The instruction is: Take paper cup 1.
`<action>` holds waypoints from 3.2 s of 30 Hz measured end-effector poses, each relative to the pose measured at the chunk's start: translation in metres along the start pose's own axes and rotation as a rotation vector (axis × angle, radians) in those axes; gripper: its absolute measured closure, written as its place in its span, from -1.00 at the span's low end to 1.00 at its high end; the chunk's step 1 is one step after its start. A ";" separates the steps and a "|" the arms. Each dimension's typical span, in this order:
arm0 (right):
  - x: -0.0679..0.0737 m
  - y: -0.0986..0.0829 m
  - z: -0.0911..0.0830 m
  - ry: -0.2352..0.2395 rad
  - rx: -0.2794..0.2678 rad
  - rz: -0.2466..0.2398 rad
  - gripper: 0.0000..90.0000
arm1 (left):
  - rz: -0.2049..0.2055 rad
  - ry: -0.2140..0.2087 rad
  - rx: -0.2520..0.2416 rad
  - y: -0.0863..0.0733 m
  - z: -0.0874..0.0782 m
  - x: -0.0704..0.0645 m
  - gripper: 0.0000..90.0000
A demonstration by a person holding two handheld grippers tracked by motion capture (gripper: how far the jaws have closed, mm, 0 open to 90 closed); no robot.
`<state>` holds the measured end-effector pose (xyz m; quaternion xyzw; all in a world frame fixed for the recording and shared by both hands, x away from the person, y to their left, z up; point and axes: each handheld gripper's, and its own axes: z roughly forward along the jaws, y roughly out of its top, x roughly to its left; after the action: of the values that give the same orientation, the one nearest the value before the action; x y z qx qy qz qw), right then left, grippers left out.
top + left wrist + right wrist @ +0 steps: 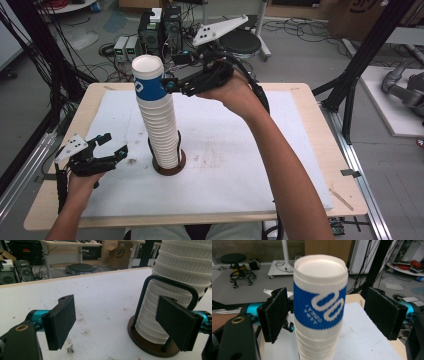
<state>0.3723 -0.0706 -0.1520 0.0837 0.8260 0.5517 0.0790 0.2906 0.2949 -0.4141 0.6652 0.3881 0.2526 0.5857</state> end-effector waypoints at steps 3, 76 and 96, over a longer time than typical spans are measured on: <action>0.000 0.006 0.006 0.021 -0.008 0.006 -0.55 | 0.000 -0.002 0.003 0.000 0.000 0.000 -0.63; 0.002 -0.080 -0.109 -0.222 -0.083 0.069 -0.32 | 0.031 -0.051 -0.019 0.001 -0.001 -0.010 -0.63; 0.015 -0.206 -0.082 -0.219 -0.027 0.161 -0.32 | 0.070 -0.113 -0.026 -0.001 -0.003 -0.031 -0.63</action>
<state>0.3286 -0.2184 -0.3123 0.2082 0.7958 0.5548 0.1251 0.2700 0.2711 -0.4107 0.6840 0.3275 0.2400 0.6061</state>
